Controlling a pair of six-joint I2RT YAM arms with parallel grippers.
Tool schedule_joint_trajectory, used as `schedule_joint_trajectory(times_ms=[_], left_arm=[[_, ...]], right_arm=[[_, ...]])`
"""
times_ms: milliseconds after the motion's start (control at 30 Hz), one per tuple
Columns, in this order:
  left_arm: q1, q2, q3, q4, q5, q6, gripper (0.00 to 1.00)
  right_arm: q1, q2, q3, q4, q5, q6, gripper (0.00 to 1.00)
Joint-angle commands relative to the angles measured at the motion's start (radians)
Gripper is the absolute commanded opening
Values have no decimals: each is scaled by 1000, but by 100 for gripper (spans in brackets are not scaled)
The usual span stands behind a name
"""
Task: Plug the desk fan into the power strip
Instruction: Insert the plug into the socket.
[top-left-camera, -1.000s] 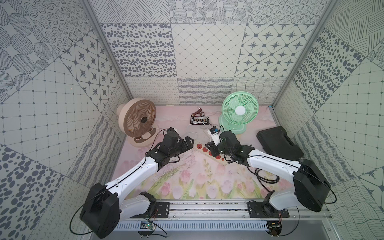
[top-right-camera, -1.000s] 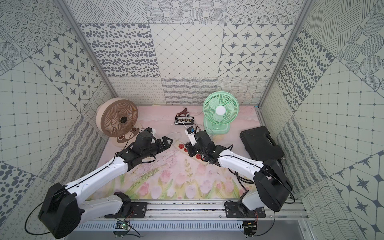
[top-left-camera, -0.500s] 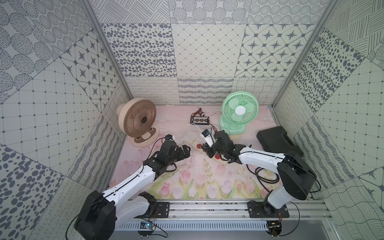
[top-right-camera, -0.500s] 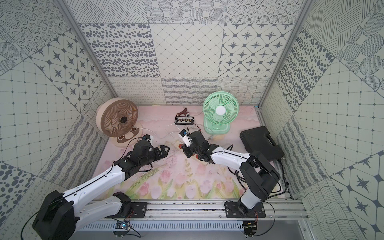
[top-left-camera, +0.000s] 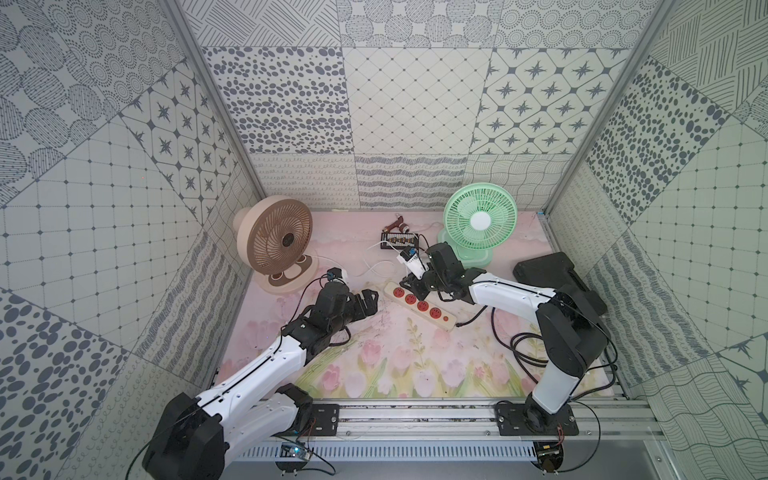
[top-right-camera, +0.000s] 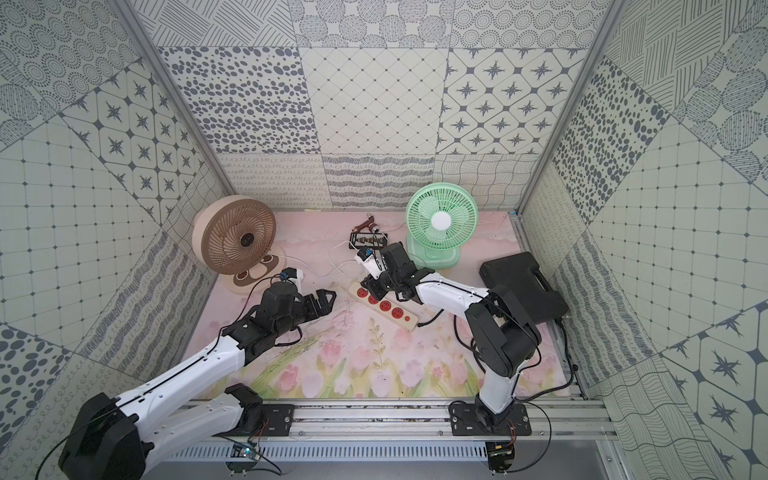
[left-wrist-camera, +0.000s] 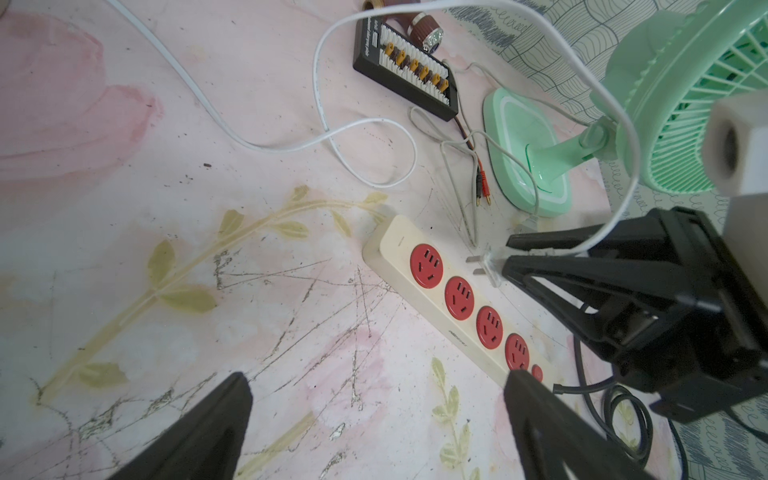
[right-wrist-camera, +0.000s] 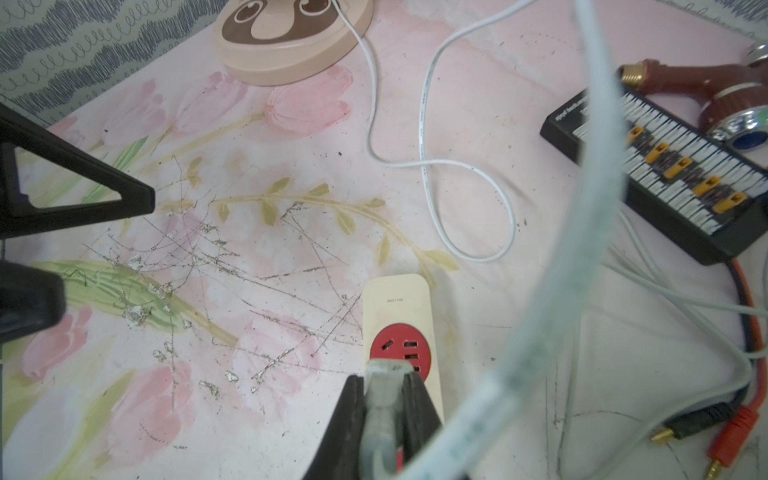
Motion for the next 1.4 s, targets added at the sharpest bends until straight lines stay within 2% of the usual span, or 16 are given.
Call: schedule_joint_trajectory(times_ms=[0,367,533,1367], left_arm=[[2,-11,-5,53,-5,33,99],[2,-22,-20,67,-11,48,100],[2,-30,-25,72,-15,52,99],[2,-59,-27,65,-13,62,99]], right_arm=[[-3,-2,6,-18,-3,-31,0],[-23,-20,-43,-45,38,-71,0],[-26,-38,-73,-46,18,-75,0],[-27,29,-115,-16,58,-145,0]])
